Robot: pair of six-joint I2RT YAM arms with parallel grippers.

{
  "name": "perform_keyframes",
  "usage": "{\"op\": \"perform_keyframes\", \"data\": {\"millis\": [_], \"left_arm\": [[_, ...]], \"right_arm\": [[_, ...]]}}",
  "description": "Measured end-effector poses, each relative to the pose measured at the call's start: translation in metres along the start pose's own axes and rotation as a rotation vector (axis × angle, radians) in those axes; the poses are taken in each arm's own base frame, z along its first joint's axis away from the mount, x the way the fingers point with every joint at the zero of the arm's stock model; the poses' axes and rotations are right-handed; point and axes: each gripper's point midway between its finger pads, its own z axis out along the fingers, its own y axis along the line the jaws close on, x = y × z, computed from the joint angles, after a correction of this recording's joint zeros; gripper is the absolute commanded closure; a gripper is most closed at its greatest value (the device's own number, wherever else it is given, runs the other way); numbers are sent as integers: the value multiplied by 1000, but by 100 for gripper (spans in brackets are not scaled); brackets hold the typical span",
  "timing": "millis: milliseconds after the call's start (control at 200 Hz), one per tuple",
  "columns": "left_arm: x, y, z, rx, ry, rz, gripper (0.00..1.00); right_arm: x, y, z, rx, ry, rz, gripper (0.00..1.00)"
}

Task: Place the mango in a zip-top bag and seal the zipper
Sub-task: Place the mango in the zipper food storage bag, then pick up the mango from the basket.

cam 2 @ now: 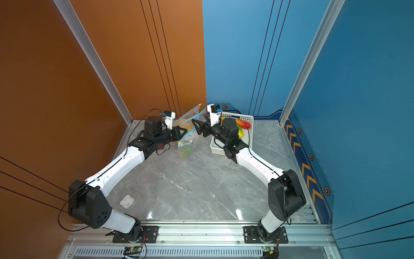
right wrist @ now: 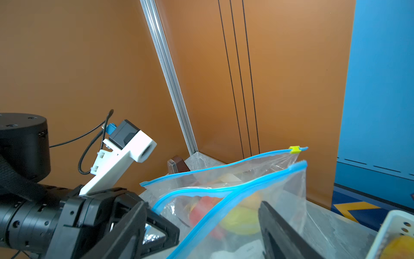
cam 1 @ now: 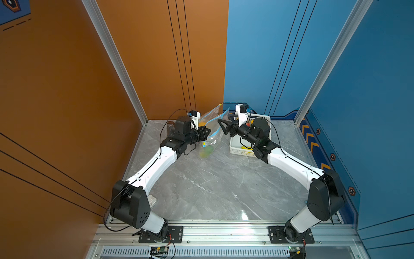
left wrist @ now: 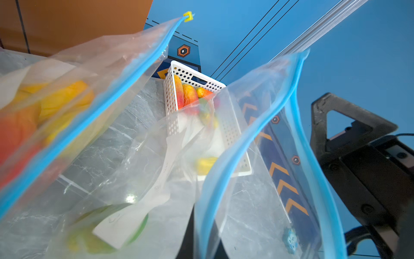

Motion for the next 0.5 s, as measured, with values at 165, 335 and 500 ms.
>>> {"op": "perform_keyframes", "data": {"millis": [165, 335, 500], "left_arm": [[-6, -1, -3, -1, -13, 52, 100], [17, 17, 3, -43, 38, 69, 100], [26, 23, 8, -58, 59, 79, 100]], "right_arm": [[-20, -39, -42, 175, -8, 85, 12], [12, -150, -83, 503, 87, 224, 22], [94, -256, -77, 769, 384, 312, 21]]}}
